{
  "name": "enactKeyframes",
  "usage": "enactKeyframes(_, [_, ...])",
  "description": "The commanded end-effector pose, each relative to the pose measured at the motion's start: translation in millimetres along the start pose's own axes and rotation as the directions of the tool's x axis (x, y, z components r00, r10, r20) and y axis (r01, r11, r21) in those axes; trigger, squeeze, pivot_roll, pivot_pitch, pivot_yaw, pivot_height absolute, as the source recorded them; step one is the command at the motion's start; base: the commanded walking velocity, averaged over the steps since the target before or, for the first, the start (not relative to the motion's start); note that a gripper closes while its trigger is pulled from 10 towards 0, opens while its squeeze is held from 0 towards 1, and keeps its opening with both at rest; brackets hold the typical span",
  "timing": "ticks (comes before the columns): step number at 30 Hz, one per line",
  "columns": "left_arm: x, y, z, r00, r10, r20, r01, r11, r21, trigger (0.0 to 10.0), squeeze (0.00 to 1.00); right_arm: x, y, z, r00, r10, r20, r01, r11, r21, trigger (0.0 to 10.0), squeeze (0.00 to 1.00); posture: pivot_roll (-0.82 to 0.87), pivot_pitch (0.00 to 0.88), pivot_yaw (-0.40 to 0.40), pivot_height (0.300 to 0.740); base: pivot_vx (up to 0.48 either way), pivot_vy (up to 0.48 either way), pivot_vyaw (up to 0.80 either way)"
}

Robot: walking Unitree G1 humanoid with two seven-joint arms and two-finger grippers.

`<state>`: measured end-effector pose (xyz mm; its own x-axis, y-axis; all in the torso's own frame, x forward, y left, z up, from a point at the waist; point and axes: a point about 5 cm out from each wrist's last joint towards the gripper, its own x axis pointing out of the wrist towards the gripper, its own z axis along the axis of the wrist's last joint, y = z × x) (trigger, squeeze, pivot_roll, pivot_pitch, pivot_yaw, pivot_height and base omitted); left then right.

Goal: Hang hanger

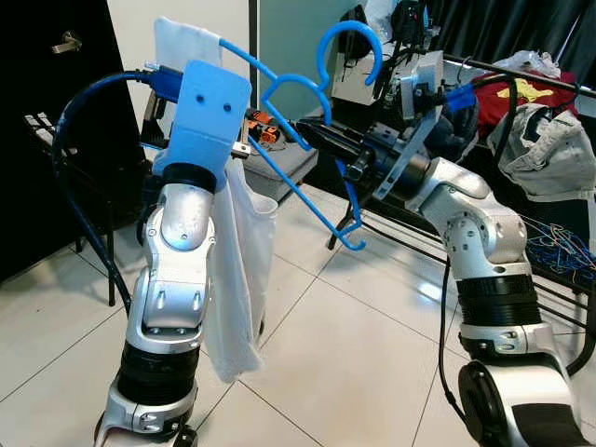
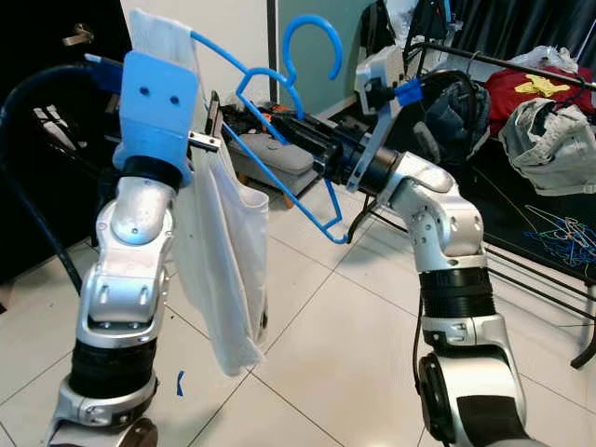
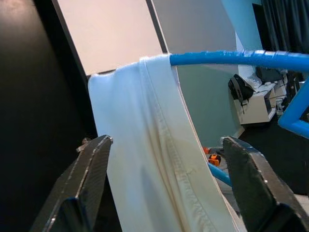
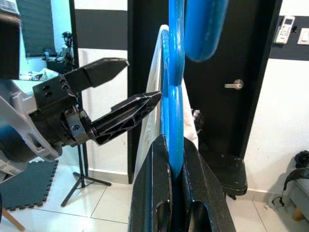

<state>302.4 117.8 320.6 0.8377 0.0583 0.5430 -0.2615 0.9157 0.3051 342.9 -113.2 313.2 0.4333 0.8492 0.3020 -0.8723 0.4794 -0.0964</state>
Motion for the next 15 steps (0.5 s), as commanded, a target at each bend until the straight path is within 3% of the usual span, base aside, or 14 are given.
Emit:
enactKeyframes(1, [1.4,0.3,-2.5,1.0,0.011,-0.023,-0.011,1.0,0.014,2.0,0.0,2.4,5.8,5.6,0.999,0.024,0.032,-0.024,1.0,-0.004,10.0,0.0,-0.03,0.0,-0.045,0.74,0.0,0.0,0.0])
enactKeyframes(3, [1.7,1.3,-2.5,1.0,0.014,-0.024,-0.013,1.0,0.015,2.0,0.0,2.3,6.3,5.2,0.999,0.025,0.031,-0.025,1.0,-0.003,10.0,0.0,-0.03,0.0,-0.045,0.74,0.0,0.0,0.0])
enactKeyframes(4, [1.9,2.4,-2.5,1.0,0.016,-0.023,-0.016,1.0,0.018,0.0,0.0,2.2,6.5,5.2,0.999,0.025,0.031,-0.025,1.0,-0.002,10.0,0.0,-0.03,0.0,-0.044,0.74,0.0,0.0,0.0])
enactKeyframes(15, [3.0,7.1,-2.7,0.999,0.027,-0.021,-0.027,0.999,0.042,0.0,0.0,0.6,7.0,4.7,0.999,0.02,0.029,-0.02,1.0,0.003,10.0,0.0,-0.03,0.0,-0.044,0.74,0.0,0.0,0.0])
